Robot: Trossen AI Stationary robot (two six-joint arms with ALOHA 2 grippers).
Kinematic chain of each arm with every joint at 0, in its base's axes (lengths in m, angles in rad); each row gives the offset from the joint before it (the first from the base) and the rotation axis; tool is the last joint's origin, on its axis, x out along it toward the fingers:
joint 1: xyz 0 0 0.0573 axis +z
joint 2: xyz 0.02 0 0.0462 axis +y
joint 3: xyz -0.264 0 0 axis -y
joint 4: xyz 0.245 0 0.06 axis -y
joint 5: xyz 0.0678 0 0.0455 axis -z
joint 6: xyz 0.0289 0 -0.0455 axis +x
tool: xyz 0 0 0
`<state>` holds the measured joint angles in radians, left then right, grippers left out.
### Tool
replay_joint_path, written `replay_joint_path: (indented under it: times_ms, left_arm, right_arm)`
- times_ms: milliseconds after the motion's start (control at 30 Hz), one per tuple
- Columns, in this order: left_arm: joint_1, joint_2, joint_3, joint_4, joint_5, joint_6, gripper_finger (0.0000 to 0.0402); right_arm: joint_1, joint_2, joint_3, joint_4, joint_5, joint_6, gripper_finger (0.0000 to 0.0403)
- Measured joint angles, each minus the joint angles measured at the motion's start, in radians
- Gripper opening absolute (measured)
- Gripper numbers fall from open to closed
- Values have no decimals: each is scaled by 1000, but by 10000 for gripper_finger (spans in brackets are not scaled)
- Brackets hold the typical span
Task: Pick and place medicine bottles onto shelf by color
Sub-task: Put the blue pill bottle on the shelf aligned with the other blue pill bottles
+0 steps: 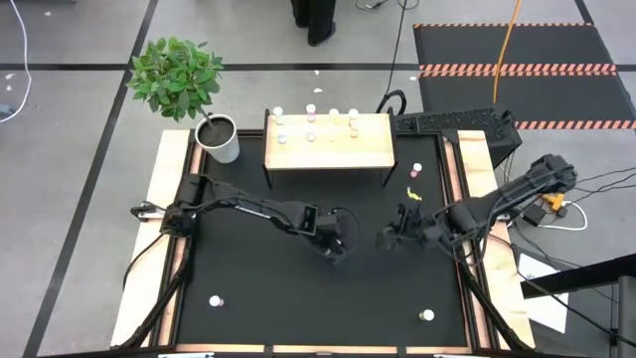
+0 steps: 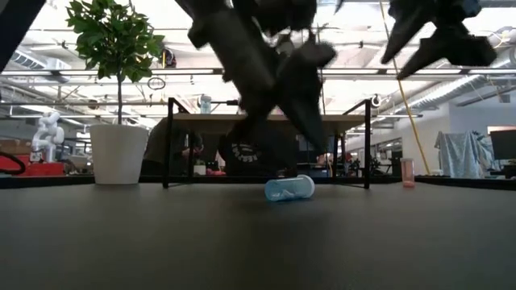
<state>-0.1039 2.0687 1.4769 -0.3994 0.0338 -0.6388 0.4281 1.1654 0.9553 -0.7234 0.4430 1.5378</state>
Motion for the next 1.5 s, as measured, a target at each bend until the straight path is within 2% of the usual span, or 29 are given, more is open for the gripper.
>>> replay_joint_path:
  times_ms: [200,433,600,733,833,1500]
  left_arm:
    - [29,25,0,-2,0,45,280]
    - [59,43,2,44,1,51,280]
    - [46,48,0,16,46,58,280]
    - [28,47,1,-8,42,59,280]
    - [23,48,0,-18,1,59,276]
    - [44,66,-2,-12,-17,29,129]
  right_arm:
    - [47,26,0,-28,5,58,141]
    - [80,15,0,-19,2,51,141]
    - [97,8,0,-33,-1,48,141]
    - [98,-8,0,-51,-1,23,141]
    - [98,-25,0,-70,2,8,141]
    - [98,-53,0,-91,2,-15,141]
